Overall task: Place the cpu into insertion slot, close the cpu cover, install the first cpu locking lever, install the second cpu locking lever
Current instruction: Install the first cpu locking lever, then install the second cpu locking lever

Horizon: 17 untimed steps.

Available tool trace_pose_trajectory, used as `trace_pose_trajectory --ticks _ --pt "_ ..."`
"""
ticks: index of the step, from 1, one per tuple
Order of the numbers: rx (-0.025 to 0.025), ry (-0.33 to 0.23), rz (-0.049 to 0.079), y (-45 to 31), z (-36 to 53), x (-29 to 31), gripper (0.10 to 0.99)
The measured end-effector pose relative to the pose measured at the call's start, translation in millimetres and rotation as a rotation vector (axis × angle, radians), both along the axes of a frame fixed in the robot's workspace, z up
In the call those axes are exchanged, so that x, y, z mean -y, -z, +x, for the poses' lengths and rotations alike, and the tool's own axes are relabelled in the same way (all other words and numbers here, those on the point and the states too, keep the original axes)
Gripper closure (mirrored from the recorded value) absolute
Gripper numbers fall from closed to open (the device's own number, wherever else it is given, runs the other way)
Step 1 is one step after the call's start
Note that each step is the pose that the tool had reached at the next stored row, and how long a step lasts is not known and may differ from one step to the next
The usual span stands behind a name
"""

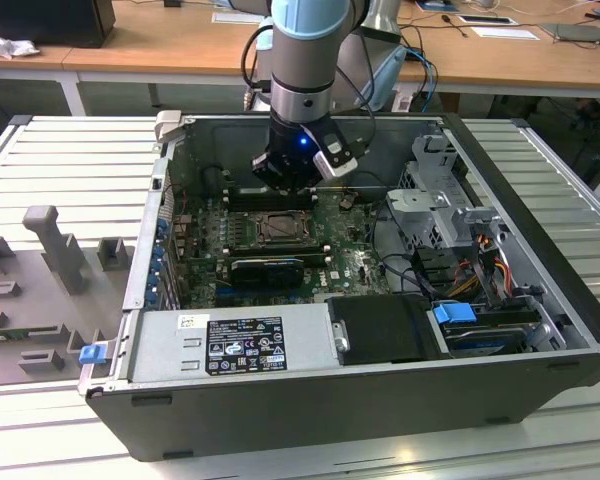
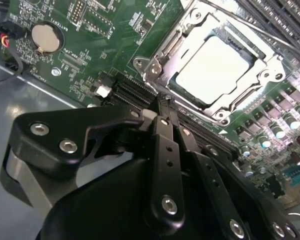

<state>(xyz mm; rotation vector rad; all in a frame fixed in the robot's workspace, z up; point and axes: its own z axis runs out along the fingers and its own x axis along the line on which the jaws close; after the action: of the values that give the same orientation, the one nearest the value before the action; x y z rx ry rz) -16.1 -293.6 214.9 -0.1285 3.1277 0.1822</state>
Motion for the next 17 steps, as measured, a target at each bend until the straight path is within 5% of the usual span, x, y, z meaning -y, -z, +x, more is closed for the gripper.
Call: trace_pose_trajectory --ticks 9,17 --pt "0.0 0.0 0.0 -0.1 0.0 3.7 0.98" --pt "-0.0001 0.0 0.0 -30.3 0.1 3.8 0.98"
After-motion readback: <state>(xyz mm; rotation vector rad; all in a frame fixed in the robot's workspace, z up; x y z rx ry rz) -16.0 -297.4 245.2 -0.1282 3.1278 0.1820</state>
